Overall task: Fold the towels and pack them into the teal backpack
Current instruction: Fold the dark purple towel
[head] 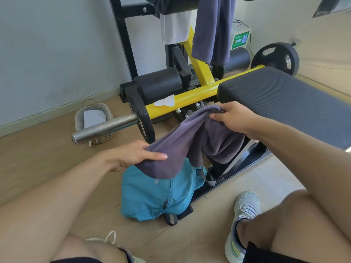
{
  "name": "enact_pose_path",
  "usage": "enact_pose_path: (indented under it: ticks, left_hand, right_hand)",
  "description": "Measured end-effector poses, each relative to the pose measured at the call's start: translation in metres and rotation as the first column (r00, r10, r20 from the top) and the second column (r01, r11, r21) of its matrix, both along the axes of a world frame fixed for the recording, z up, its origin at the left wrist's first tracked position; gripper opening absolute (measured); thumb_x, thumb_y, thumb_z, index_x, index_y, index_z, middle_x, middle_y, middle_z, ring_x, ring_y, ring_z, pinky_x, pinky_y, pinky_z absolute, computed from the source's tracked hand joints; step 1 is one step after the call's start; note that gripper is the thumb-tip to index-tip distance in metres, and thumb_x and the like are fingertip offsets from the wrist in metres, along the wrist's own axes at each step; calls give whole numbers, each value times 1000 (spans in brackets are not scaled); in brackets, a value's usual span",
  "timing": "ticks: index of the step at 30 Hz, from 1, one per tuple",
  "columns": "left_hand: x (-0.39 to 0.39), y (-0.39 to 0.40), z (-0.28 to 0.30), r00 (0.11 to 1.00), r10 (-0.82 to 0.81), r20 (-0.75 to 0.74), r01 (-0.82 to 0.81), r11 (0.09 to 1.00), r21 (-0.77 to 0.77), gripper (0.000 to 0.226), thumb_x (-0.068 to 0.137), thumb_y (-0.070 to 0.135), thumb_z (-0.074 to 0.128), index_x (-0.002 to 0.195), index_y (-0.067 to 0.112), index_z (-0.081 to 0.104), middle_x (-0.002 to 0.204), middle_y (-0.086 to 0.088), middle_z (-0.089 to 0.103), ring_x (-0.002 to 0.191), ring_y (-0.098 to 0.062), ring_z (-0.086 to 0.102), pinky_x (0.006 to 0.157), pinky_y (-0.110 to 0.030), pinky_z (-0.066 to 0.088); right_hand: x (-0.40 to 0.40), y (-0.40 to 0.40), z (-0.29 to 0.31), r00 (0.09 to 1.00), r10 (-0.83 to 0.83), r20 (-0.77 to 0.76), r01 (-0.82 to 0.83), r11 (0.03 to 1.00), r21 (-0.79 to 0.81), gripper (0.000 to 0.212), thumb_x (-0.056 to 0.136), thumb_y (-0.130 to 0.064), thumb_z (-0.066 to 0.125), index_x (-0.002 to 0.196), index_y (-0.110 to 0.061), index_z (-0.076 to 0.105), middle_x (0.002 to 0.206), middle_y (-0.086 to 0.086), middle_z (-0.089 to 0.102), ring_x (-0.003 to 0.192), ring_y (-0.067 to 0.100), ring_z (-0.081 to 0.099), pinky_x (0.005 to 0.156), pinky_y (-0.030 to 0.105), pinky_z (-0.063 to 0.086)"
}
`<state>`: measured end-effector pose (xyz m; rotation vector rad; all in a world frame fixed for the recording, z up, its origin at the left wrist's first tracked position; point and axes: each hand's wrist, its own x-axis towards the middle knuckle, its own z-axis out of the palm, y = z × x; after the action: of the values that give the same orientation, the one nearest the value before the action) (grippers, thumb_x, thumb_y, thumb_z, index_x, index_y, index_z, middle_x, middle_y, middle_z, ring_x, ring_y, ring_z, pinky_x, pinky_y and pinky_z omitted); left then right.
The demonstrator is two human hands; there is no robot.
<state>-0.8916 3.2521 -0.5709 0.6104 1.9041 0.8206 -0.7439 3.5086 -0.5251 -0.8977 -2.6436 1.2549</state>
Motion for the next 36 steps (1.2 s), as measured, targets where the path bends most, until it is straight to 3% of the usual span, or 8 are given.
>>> enact_pose_path:
  ticks: [5,9,12,16,21,26,30,36]
  left_hand:
    - [0,14,3,928,349,130,-372,881,293,42,86,36,74,109,1,73,104,-16,78,95,-28,73,84,-36,54]
    - [4,25,5,877,475,69,-461,795,393,29,87,21,79,106,0,71,98,-16,76,84,-22,71,66,-28,57]
    - [8,31,8,828,561,18,-504,728,465,18,83,16,83,92,6,71,87,-12,69,81,-19,65,69,-33,55]
    - [20,39,17,819,568,85,-533,698,477,8,83,14,82,84,16,74,79,-9,69,79,-22,66,67,-35,53]
    - [33,40,30,804,450,388,-592,663,458,8,92,4,68,97,6,75,82,-12,75,68,-20,73,51,-29,57]
    - [23,34,33,812,438,386,-582,654,483,12,96,5,62,97,4,74,80,-9,76,64,-16,72,55,-24,57]
    - [19,28,31,837,391,382,-542,691,478,19,98,8,57,107,-1,71,94,-14,74,77,-18,71,68,-27,60]
    - [24,28,32,856,339,390,-504,713,487,26,101,8,52,116,-1,70,102,-16,72,92,-24,70,77,-33,60]
  right_hand:
    - [-3,-2,-12,993,-84,87,82,996,30,27,100,-28,64,124,-16,67,111,-2,64,102,20,59,83,29,45]
    - [-13,-10,-14,978,-194,-79,191,981,-39,18,102,-24,57,93,-18,70,95,2,71,92,22,65,80,34,51]
    - [-19,-22,-9,931,-297,-213,274,953,-132,20,101,-25,56,92,-14,70,85,7,70,78,22,66,70,39,56]
    - [-22,-60,1,930,-282,-236,182,911,-370,15,102,-20,58,99,-6,59,84,21,71,71,33,75,60,44,64]
    - [-24,-96,0,983,-71,-168,-31,839,-543,14,100,-16,60,104,-3,57,85,24,68,68,31,72,56,38,62]
    - [-22,-96,4,967,-56,-247,-138,702,-699,15,101,-5,45,114,-6,52,87,22,69,80,39,72,74,45,63]
    - [-18,-89,-4,943,85,-322,-253,810,-529,30,97,4,56,124,-9,52,90,20,74,80,30,75,79,39,64]
    - [-15,-83,-6,900,168,-402,-285,925,-252,16,95,-8,69,109,-4,64,86,19,75,79,29,76,72,36,62]
